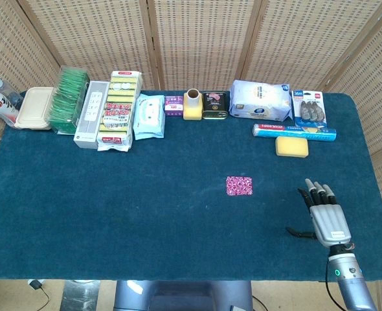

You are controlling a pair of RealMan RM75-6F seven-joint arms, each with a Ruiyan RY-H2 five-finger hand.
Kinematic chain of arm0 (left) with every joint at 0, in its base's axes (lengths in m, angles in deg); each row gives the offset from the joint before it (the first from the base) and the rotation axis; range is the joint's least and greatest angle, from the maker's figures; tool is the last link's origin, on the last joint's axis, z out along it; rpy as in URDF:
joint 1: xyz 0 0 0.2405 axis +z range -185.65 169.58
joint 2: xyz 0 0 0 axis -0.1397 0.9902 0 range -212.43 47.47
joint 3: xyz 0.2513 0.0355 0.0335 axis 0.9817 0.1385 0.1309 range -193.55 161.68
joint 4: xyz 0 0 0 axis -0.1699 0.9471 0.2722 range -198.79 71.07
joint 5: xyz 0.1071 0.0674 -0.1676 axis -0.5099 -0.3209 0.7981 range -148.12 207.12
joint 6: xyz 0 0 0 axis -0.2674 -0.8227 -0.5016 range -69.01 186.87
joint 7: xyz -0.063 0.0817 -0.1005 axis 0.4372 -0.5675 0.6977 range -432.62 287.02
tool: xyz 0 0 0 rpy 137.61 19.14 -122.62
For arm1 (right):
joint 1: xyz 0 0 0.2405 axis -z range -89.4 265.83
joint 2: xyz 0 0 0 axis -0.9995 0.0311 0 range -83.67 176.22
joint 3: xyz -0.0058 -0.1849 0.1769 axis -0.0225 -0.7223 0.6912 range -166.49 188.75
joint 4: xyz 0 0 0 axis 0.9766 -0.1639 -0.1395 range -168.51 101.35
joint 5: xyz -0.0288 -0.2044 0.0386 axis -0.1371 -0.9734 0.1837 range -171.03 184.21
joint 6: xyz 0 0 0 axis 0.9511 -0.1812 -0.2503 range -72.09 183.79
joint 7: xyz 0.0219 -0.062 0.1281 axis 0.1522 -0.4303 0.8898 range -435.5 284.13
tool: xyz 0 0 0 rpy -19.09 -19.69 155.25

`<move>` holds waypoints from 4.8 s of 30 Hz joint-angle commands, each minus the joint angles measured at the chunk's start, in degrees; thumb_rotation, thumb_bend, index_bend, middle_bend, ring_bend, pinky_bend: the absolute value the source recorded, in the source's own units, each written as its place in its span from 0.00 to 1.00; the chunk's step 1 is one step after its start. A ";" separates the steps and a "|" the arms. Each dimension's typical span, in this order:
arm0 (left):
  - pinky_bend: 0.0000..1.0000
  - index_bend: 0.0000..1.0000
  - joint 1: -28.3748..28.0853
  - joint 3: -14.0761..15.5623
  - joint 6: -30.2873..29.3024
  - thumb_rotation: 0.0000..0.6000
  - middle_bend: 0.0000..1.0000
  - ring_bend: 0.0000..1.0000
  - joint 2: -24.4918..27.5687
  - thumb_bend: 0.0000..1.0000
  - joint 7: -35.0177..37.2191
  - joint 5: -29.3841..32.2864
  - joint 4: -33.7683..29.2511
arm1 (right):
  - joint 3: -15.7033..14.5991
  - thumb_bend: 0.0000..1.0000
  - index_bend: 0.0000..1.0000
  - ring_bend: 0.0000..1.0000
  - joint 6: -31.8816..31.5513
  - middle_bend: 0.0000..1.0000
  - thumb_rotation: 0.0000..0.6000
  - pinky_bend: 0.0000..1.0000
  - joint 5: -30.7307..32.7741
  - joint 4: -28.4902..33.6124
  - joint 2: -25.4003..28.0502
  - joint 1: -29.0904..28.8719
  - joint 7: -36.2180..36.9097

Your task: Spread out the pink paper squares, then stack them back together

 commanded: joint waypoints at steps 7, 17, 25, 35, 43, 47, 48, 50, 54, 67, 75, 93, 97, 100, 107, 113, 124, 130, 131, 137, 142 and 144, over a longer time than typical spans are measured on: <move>0.08 0.00 0.51 0.07 -0.49 1.00 0.00 0.00 0.51 0.08 1.86 -0.07 0.66 | 1.00 0.00 0.00 0.01 -2.49 0.00 0.42 0.01 -0.49 0.89 -1.11 -0.21 0.12; 0.08 0.00 0.36 0.59 -0.22 1.00 0.00 0.00 0.46 0.09 1.53 -0.94 0.57 | 0.53 0.00 0.00 0.01 6.95 0.00 0.42 0.01 0.53 0.96 -1.34 -5.25 2.89; 0.08 0.00 -0.10 0.75 0.41 1.00 0.00 0.00 -0.08 0.09 -0.39 -0.64 0.17 | 4.35 0.00 0.00 0.01 21.13 0.02 0.42 0.02 7.35 -0.59 -4.90 -15.90 2.64; 0.08 0.00 -0.75 0.68 1.45 1.00 0.00 0.00 -0.40 0.08 -1.71 0.12 0.20 | 7.02 0.00 0.00 0.06 27.83 0.14 0.41 0.03 16.04 -5.54 -11.22 -24.39 -0.30; 0.08 0.00 -0.89 0.66 1.62 1.00 0.00 0.00 -0.55 0.09 -2.13 0.51 0.29 | 6.12 0.00 0.00 0.06 28.90 0.16 0.42 0.03 18.64 -7.54 -12.63 -26.26 0.49; 0.08 0.00 -0.85 0.65 1.38 1.00 0.00 0.00 -0.68 0.08 -2.29 0.46 0.17 | 5.08 0.00 0.00 0.06 28.63 0.16 0.42 0.03 19.73 -7.84 -12.23 -26.14 0.89; 0.08 0.00 -0.85 0.69 1.38 1.00 0.00 0.00 -0.67 0.08 -2.35 0.37 0.14 | 4.75 0.00 0.00 0.06 28.53 0.16 0.42 0.03 19.87 -7.88 -12.05 -26.06 0.99; 0.08 0.00 -0.87 0.80 1.38 1.00 0.00 0.00 -0.70 0.09 -2.47 0.17 0.07 | 4.21 0.00 0.00 0.06 28.40 0.16 0.42 0.03 20.20 -8.00 -11.74 -25.91 1.38; 0.08 0.00 -0.92 0.98 1.45 1.00 0.00 0.00 -0.77 0.08 -2.81 -0.03 -0.11 | 3.48 0.00 0.00 0.06 28.39 0.16 0.42 0.04 20.76 -8.52 -11.36 -25.70 2.47; 0.08 0.00 -0.82 1.27 1.23 1.00 0.00 0.00 -1.05 0.08 -3.60 -0.14 -0.52 | 0.43 0.00 0.00 0.06 27.29 0.16 0.42 0.04 18.59 -7.73 -9.45 -23.61 7.11; 0.08 0.00 -0.93 1.46 1.30 1.00 0.00 0.00 -1.38 0.09 -4.58 -0.24 -0.82 | -2.69 0.00 0.00 0.06 24.85 0.16 0.41 0.04 14.06 -3.99 -6.58 -21.15 8.93; 0.08 0.00 -0.85 1.65 1.03 1.00 0.00 0.00 -1.49 0.08 -4.93 -0.46 -1.10 | -7.53 0.00 0.00 0.07 22.53 0.17 0.42 0.07 9.50 3.68 -2.31 -18.51 6.99; 0.08 0.00 -0.81 1.64 0.90 1.00 0.00 0.00 -1.48 0.09 -4.82 -0.54 -1.07 | -7.29 0.00 0.00 0.07 22.34 0.17 0.42 0.07 9.71 4.12 -2.09 -18.57 6.75; 0.08 0.00 -0.80 1.70 0.98 1.00 0.00 0.00 -1.42 0.09 -4.68 -0.58 -1.04 | -6.40 0.00 0.00 0.07 21.64 0.17 0.42 0.07 10.05 4.12 -2.14 -18.66 6.89; 0.08 0.00 -0.72 1.64 0.77 1.00 0.00 0.00 -1.34 0.09 -4.38 -0.61 -1.03 | -4.73 0.00 0.00 0.07 21.37 0.17 0.41 0.07 11.34 3.30 -2.56 -19.45 6.42; 0.08 0.00 -0.70 1.71 0.74 1.00 0.00 0.00 -1.34 0.09 -4.19 -0.81 -0.96 | -4.28 0.00 0.00 0.07 23.92 0.17 0.42 0.07 14.31 -0.06 -4.41 -20.30 7.27; 0.08 0.00 -0.78 1.77 1.07 1.00 0.00 0.00 -1.37 0.08 -4.29 -0.59 -1.12 | -5.39 0.00 0.00 0.07 24.51 0.17 0.42 0.10 11.39 -0.70 -4.69 -19.63 10.89; 0.08 0.00 -0.57 1.77 0.73 1.00 0.00 0.00 -1.31 0.09 -4.03 -0.63 -1.17 | -6.69 0.00 0.00 0.07 24.00 0.17 0.42 0.11 9.14 0.99 -3.49 -18.99 11.15; 0.08 0.00 -0.57 1.78 0.74 1.00 0.00 0.00 -1.31 0.09 -3.99 -0.63 -1.17 | -6.99 0.00 0.00 0.07 23.67 0.17 0.42 0.11 8.63 1.59 -3.22 -18.78 11.01; 0.08 0.00 -0.60 1.87 0.80 1.00 0.00 0.00 -1.31 0.08 -4.11 -0.84 -1.18 | -8.70 0.00 0.00 0.07 22.04 0.17 0.42 0.11 6.62 4.34 -2.18 -17.60 9.40; 0.08 0.00 -0.51 1.88 0.66 1.00 0.00 0.00 -1.31 0.09 -3.97 -0.87 -1.15 | -9.91 0.00 0.00 0.07 21.97 0.17 0.42 0.12 5.94 5.99 -1.56 -17.17 7.92; 0.08 0.00 -0.46 1.87 0.57 1.00 0.00 0.00 -1.28 0.09 -3.88 -0.86 -1.15 | -10.40 0.00 0.00 0.07 22.12 0.17 0.42 0.12 5.77 6.60 -1.28 -17.09 7.25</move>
